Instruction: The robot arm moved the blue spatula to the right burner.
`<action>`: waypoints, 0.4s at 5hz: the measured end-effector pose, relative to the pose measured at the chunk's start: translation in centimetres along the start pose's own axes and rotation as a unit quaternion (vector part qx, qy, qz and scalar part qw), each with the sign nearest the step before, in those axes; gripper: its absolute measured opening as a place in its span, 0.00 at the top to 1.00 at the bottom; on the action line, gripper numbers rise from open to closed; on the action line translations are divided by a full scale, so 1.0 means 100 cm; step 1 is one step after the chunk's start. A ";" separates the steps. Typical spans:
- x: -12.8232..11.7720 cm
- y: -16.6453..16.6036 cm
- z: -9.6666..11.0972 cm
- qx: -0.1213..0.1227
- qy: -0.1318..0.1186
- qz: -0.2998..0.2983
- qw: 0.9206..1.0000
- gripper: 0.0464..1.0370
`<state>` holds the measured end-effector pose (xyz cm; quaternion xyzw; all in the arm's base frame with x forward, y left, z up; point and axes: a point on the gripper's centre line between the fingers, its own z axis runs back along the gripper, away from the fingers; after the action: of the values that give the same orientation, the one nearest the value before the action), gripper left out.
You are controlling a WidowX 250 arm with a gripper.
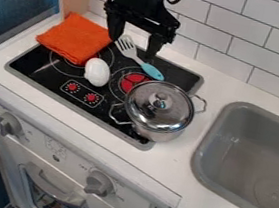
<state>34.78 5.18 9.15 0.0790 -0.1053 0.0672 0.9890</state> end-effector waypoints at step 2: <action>-0.001 -0.010 -0.007 0.022 0.026 0.009 0.999 0.04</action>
<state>34.95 4.27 8.28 0.0977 -0.0790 0.0808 0.9888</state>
